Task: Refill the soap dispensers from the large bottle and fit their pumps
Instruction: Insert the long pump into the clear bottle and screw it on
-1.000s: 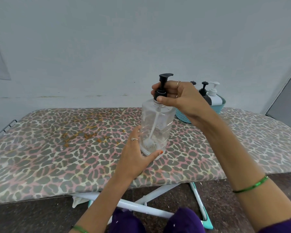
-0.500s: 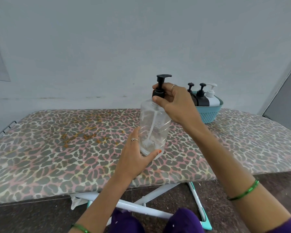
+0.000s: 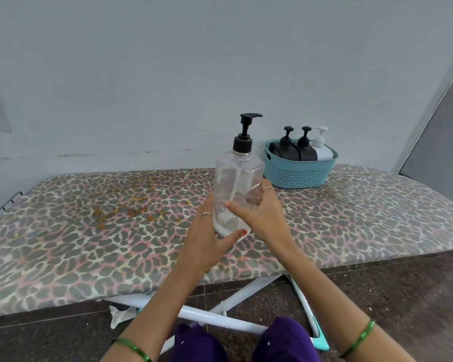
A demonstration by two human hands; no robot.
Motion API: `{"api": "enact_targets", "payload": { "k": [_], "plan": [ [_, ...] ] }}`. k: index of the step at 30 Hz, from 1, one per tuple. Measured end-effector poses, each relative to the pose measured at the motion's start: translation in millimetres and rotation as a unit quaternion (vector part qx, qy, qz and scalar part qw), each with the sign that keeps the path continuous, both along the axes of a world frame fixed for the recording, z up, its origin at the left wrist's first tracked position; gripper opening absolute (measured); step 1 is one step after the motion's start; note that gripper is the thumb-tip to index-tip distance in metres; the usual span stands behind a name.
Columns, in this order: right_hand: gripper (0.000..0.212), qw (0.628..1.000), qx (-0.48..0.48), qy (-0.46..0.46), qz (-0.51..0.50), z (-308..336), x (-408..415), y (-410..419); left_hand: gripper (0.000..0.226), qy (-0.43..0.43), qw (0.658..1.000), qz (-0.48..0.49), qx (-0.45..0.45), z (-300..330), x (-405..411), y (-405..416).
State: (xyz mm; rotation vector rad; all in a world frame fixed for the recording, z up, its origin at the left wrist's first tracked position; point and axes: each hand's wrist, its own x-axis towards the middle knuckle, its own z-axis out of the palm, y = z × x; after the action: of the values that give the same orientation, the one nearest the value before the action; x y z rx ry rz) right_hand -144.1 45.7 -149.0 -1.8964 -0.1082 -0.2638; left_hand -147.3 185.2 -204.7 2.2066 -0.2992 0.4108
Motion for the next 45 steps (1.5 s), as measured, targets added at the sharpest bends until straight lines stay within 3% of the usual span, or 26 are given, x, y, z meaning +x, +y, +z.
{"api": "enact_targets", "payload": {
  "k": [3,6,9,12,18,25,40,45],
  "plan": [
    [0.078,0.999,0.022,-0.019,-0.024,0.1,4.6,-10.3,0.101,0.009,0.999,0.002,0.047,0.1,2.0,-1.2],
    [0.068,0.996,0.037,-0.042,-0.065,11.0,3.7,-32.9,0.102,0.096,0.976,0.015,0.194,9.5,9.1,-6.2],
    [0.065,0.99,0.057,-0.051,-0.121,17.9,6.5,-71.9,0.074,0.183,0.924,0.015,0.336,30.3,17.8,-16.8],
    [0.067,0.977,0.075,-0.055,-0.194,19.6,12.4,-116.5,0.062,0.244,0.89,0.006,0.385,49.4,23.0,-33.0],
    [0.066,0.94,0.063,-0.072,-0.328,19.8,45.8,-196.6,0.07,0.289,0.834,-0.017,0.47,54.8,36.1,-64.4],
    [0.071,0.933,0.017,-0.083,-0.35,21.1,107.1,-243.1,0.079,0.336,0.801,-0.033,0.494,56.4,53.1,-77.5],
    [0.068,0.946,-0.02,-0.042,-0.321,-8.8,183.0,-271.2,0.059,0.378,0.795,-0.038,0.474,49.3,70.2,-79.6],
    [0.067,0.946,-0.023,-0.041,-0.322,-9.2,192.7,-273.1,0.064,0.389,0.792,-0.04,0.469,48.1,74.3,-79.7]
  ]
}}
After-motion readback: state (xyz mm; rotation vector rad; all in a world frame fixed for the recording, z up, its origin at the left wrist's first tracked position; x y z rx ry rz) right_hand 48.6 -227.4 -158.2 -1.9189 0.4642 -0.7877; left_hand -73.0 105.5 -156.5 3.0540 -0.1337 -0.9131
